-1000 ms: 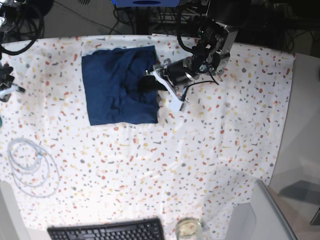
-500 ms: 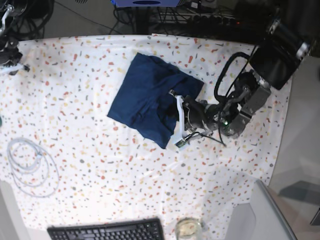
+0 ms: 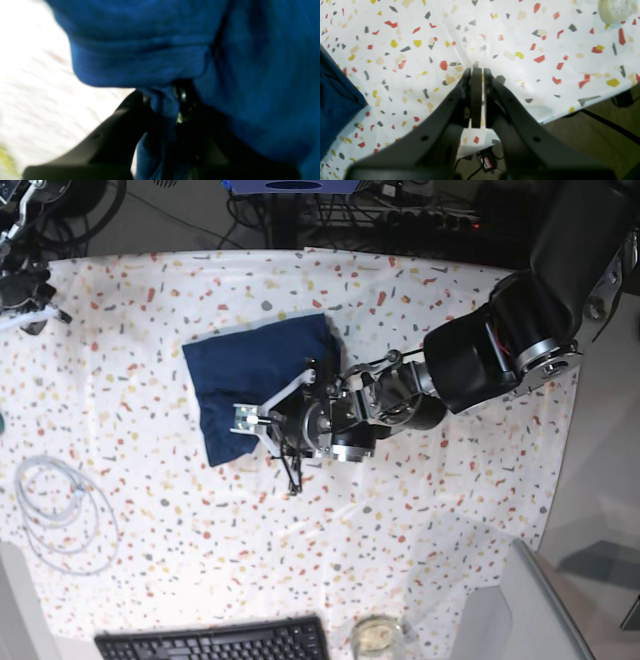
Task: Layout the t-shirt on the table in an organized manner, then fold the t-shirt properly
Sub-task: 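Drag the shirt with the left gripper toward the right gripper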
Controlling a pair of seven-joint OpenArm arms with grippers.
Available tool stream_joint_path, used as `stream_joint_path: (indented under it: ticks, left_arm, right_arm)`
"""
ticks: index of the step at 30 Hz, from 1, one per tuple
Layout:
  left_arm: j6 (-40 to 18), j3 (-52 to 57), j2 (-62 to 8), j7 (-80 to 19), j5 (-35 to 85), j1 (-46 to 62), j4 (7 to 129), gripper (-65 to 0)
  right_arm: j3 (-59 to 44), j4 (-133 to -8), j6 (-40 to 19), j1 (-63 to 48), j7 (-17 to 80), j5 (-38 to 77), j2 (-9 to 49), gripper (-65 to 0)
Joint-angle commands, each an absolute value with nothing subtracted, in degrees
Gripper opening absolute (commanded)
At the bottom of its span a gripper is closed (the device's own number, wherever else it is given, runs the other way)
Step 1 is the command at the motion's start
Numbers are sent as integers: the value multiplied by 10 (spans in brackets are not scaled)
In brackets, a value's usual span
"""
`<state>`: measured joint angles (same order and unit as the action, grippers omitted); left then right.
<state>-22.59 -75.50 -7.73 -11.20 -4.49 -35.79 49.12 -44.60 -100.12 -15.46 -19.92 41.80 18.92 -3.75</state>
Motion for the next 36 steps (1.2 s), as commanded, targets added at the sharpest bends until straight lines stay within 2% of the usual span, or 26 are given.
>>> stream_joint_path:
  ticks: [1,6,13,21,24,32,36]
  left_arm:
    - [-247,-760,-70,-113,-58,-352,473,-650]
    - [-248,-761,-31,-87,-70,-353,446,-650]
    - [-248,-768,-27,-47,-77,-355,488,-650]
    - [-248,-761,-26,-4,-181,-338,488,-650]
    - [-248,-761,-22,-4,-180,-337,488,-650]
    - [-248,-761,-17,-8,-180,-335,487,-650]
    - [-248,-761,-16,-9,-179,-335,487,-650]
  right_arm:
    - [-436,-1009,-154,-204,409,193,-33,-636]
    - [-398,-1009,-152,-211,409,193,-36,-636]
    - [-364,-1009,-151,-211,408,193,-36,-636]
    - [-364,-1007,-149,-211,408,192,-35,-636]
    - [-354,-988,-122,-211,409,192,-31,-636]
    - [-235,-938,-109,-207,405,192,-15,-638]
    - [-202,-936,-65,-201,405,192,-14,-638]
